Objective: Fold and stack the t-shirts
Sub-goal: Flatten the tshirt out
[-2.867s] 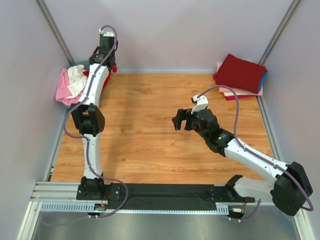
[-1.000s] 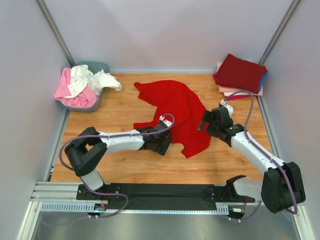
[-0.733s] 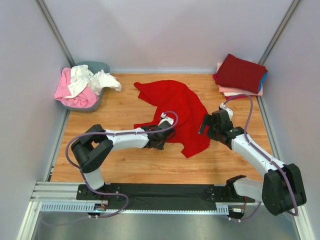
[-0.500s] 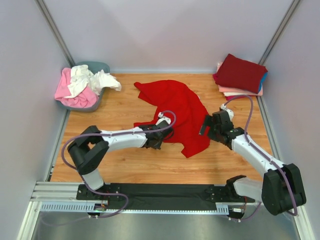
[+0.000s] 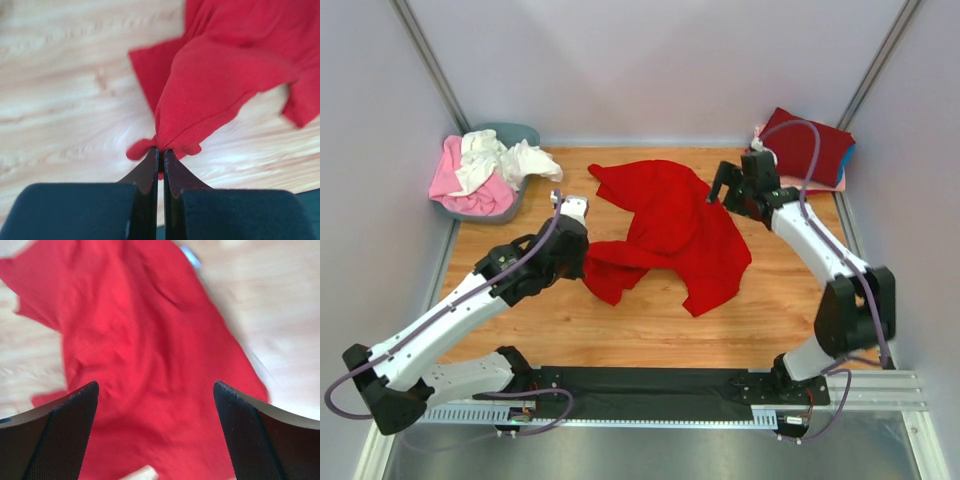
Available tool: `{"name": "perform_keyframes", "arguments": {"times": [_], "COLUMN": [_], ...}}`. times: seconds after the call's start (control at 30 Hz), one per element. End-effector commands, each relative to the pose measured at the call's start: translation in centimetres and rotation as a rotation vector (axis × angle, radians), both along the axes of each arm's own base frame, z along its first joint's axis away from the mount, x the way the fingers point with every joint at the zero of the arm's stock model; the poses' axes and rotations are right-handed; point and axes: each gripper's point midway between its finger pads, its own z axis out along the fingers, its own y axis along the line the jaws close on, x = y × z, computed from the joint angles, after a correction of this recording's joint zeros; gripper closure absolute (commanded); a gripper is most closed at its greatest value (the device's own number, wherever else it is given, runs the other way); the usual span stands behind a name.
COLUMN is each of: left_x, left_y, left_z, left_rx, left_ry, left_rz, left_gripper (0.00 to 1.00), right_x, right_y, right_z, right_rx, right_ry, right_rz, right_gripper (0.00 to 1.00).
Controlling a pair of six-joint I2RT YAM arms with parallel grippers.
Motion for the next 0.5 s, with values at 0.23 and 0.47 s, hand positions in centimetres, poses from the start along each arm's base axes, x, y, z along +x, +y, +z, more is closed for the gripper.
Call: {"name": "perform_keyframes", "arguments": {"times": [0.23, 0.47], "left_x": [-4.3, -4.7], "left_y": [2.3, 2.6], "left_z": [-7.8, -7.0], "left_rx": [0.073, 0.071], "left_ry": [0.272, 0.244], "left_rz": [0.008, -0.034], "left_gripper": [1.0, 1.0], "right_x": [9.3, 4.8], "right_y": [8.2, 3.5], "right_z": [-6.6, -5.5], "right_rx": [0.002, -0.078], "right_ry": [0.261, 0.16], "right_rz": [0.286, 0.092], "right_gripper": [0.09, 0.08]}}
